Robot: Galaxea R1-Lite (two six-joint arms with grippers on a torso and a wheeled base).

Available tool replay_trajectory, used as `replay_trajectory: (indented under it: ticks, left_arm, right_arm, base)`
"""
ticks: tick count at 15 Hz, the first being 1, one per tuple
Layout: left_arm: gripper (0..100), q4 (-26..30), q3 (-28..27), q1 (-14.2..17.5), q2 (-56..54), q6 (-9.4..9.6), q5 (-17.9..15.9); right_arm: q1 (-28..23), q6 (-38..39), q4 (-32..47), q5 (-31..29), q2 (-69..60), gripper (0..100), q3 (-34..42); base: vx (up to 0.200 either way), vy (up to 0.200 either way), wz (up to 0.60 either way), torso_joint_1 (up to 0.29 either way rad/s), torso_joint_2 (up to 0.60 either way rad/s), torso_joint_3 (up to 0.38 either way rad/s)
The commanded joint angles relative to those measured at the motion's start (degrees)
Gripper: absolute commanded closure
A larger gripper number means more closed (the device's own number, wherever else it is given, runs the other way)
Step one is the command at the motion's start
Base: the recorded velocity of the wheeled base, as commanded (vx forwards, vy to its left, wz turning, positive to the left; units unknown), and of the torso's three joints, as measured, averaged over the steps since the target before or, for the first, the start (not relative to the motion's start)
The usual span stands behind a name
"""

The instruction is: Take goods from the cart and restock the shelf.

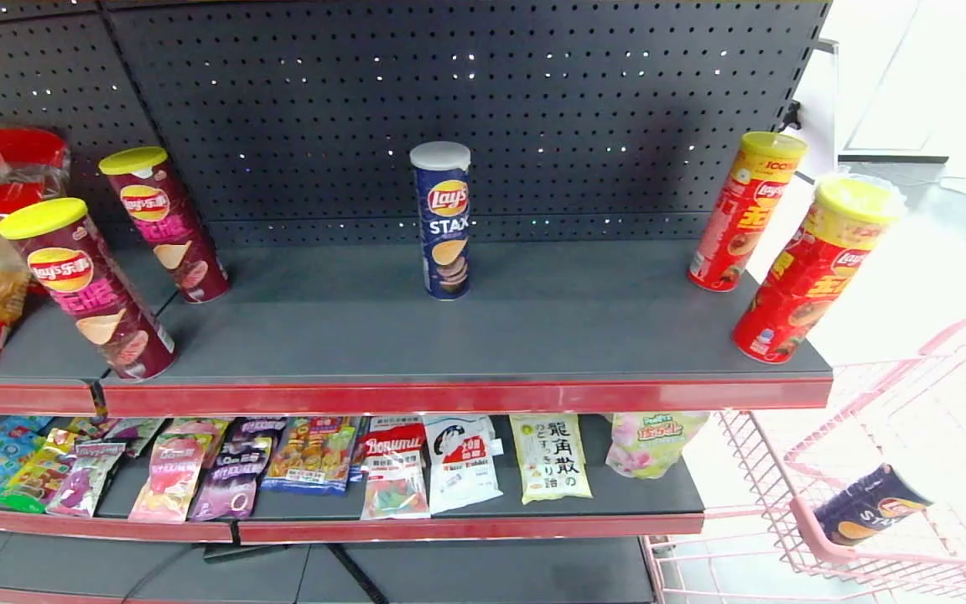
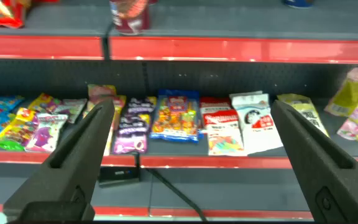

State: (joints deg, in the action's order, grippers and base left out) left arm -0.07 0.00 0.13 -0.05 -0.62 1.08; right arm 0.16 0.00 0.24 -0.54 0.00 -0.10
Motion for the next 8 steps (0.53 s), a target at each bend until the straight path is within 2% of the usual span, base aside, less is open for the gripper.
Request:
replay_trajectory:
  ticks: [1,7,8]
  left_arm:
    - [0,-0.01,0.00,0.04,0.05,0.01,0.06]
    - [0,-0.01,0.00,0.04,0.05,0.01,0.06]
    - [0,-0.01,0.00,0.04,0.05,0.01,0.06]
  right_arm:
    - [0.02,0.00,0.02,0.01,0.00,0,0.01]
    - [0.02,0.09,0.02,0.10,0.00,0,0.01]
    - [0.02,0.09,0.02,0.10,0.00,0,0.01]
  base:
    - [0.000,-0.200,0.00,0.007,0.01,0.007]
    - [0.000,-0.200,0.00,0.002,0.00,0.002]
    - [0.000,0.000,0.00,0.000,0.00,0.000]
